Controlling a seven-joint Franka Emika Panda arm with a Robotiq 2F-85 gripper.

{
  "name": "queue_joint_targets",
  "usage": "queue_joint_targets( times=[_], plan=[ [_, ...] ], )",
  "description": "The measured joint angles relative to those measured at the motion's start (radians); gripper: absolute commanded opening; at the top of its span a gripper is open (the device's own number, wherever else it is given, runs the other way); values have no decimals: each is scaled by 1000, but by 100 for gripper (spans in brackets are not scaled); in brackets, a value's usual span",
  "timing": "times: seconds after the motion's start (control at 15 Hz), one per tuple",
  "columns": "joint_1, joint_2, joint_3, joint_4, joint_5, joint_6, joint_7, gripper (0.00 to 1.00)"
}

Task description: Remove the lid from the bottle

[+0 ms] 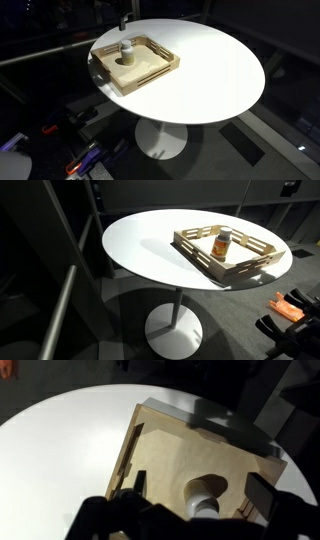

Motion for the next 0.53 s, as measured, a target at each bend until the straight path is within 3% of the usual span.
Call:
queue_joint_targets(
  times=[0.53],
  plan=[
    [5, 94, 20, 26, 5, 140, -21, 100]
  ],
)
